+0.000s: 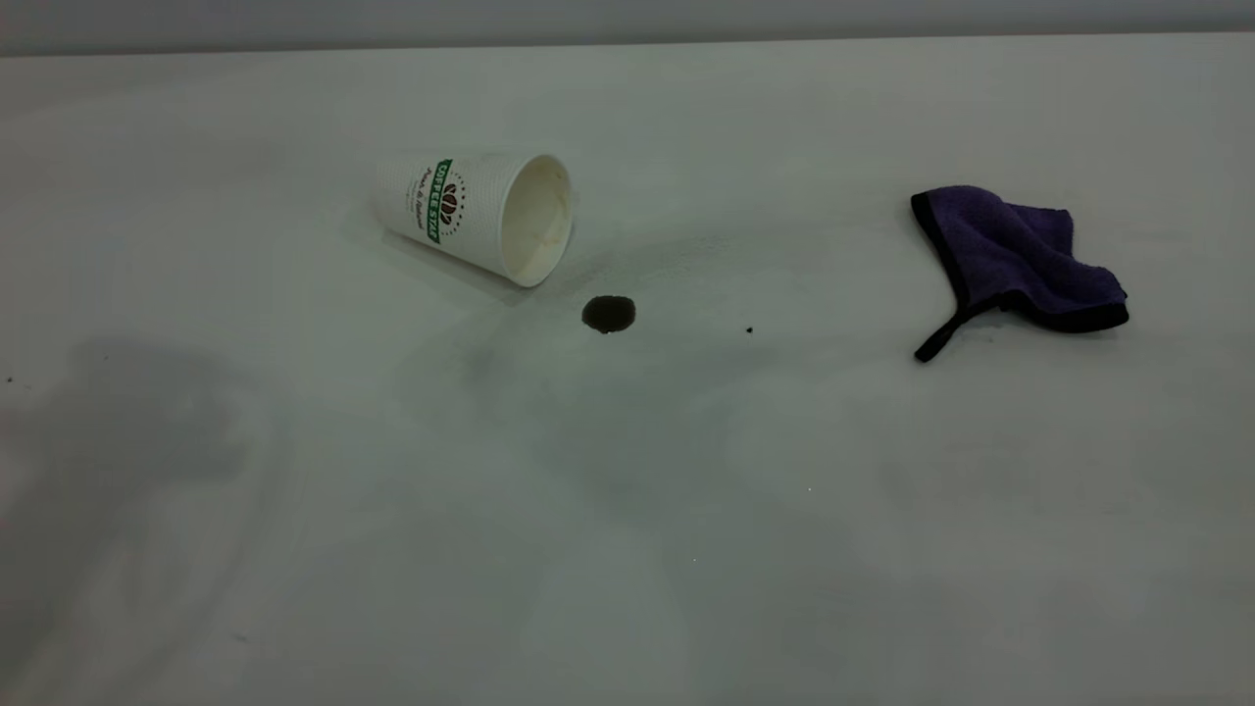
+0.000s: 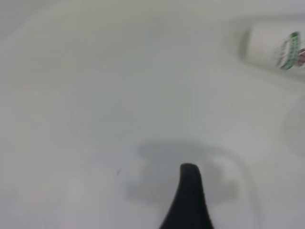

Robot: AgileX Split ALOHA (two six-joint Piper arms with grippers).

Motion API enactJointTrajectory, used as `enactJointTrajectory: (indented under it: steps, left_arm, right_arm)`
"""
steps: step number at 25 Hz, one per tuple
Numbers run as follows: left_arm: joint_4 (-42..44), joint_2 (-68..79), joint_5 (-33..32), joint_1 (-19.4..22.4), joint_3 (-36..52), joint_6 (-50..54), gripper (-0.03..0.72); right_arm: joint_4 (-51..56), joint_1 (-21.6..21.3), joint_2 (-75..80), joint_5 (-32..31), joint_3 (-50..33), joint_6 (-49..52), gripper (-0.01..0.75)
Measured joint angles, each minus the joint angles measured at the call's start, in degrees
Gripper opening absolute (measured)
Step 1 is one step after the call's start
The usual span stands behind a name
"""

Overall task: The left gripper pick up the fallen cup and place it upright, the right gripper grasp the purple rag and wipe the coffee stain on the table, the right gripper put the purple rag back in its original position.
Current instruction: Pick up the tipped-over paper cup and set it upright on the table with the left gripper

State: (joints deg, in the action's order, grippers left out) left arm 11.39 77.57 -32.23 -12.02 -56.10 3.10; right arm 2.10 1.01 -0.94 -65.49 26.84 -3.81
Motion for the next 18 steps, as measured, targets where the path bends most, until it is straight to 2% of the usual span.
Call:
enactJointTrajectory:
  steps: [4, 9, 18]
  left_arm:
    - [8.4, 12.9, 0.3, -8.2, -6.8, 6.3, 0.704]
    - [20.4, 28.3, -4.9, -17.5, -16.7, 15.8, 0.698]
    - [28.3, 49.0, -9.2, -28.2, -32.3, 20.9, 0.695]
  right_arm:
    - [0.0, 0.0, 0.0, 0.0, 0.0, 0.0, 0.588]
    - [0.0, 0.0, 0.0, 0.0, 0.0, 0.0, 0.588]
    - [0.0, 0.0, 0.0, 0.0, 0.0, 0.0, 0.588]
